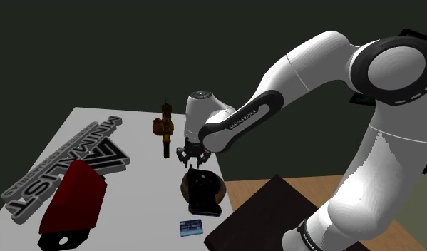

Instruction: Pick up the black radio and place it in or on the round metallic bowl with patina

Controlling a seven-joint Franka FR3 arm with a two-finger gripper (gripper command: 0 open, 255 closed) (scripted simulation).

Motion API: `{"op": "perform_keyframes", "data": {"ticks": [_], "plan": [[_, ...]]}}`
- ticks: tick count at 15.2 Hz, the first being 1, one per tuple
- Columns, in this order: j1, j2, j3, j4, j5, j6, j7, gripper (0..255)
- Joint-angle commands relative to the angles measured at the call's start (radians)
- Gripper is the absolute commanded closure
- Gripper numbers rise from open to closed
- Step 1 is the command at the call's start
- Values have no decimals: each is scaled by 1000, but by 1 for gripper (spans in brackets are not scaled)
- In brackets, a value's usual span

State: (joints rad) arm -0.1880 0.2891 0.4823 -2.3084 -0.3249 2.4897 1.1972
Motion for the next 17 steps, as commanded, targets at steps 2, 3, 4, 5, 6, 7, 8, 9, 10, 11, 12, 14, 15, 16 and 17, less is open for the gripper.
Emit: {"op": "perform_keyframes", "data": {"ticks": [2,3,4,5,6,7,8,9,10,11,12,14,15,16,17], "plan": [[0,0,0,0,0,0,0,0],[0,0,0,0,0,0,0,0],[0,0,0,0,0,0,0,0],[0,0,0,0,0,0,0,0],[-9,-30,15,2,28,-27,-20,0],[-17,-59,29,6,56,-55,-39,0],[-24,-87,40,11,83,-84,-57,0],[-28,-109,48,17,104,-107,-71,0],[-27,-109,47,17,104,-107,-72,0],[-27,-109,47,17,104,-107,-72,0],[-27,-109,47,17,104,-107,-72,0],[-27,-109,47,17,104,-107,-72,0],[-27,-109,47,17,104,-107,-72,0],[-27,-109,47,17,104,-107,-72,0],[-27,-109,47,17,104,-107,-72,0]]}}
